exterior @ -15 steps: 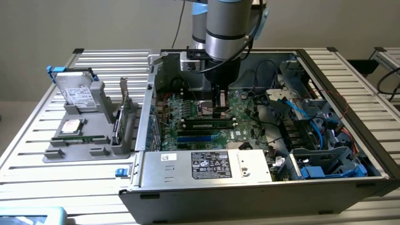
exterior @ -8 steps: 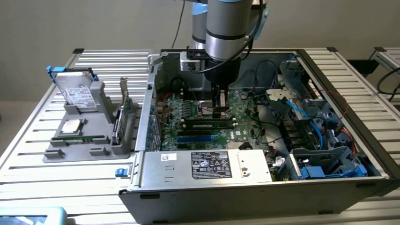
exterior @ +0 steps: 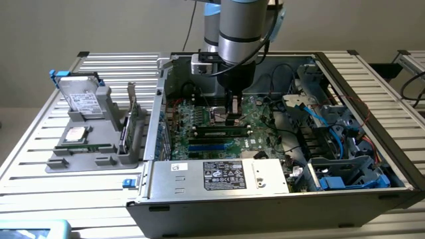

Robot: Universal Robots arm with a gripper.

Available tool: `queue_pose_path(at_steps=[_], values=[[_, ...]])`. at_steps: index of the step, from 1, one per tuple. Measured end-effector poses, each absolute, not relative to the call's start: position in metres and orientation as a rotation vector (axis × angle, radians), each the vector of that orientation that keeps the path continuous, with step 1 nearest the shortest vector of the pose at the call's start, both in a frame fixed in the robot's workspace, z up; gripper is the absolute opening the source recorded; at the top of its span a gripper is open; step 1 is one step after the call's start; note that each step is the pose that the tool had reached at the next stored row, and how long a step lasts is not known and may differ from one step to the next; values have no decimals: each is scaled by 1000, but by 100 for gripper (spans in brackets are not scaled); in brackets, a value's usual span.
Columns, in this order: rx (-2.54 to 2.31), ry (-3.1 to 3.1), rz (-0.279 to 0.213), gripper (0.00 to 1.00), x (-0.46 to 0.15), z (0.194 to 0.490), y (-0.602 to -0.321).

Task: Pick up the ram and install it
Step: 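Press down the ram until it locks into place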

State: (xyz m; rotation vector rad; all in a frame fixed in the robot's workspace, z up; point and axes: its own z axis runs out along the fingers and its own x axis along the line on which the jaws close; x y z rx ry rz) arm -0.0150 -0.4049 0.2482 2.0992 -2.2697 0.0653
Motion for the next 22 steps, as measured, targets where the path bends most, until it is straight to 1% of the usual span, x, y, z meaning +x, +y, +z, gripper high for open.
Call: queue_pose_path(at_steps=[22], values=[[1742,-2547,54,11,-15,248,-405]])
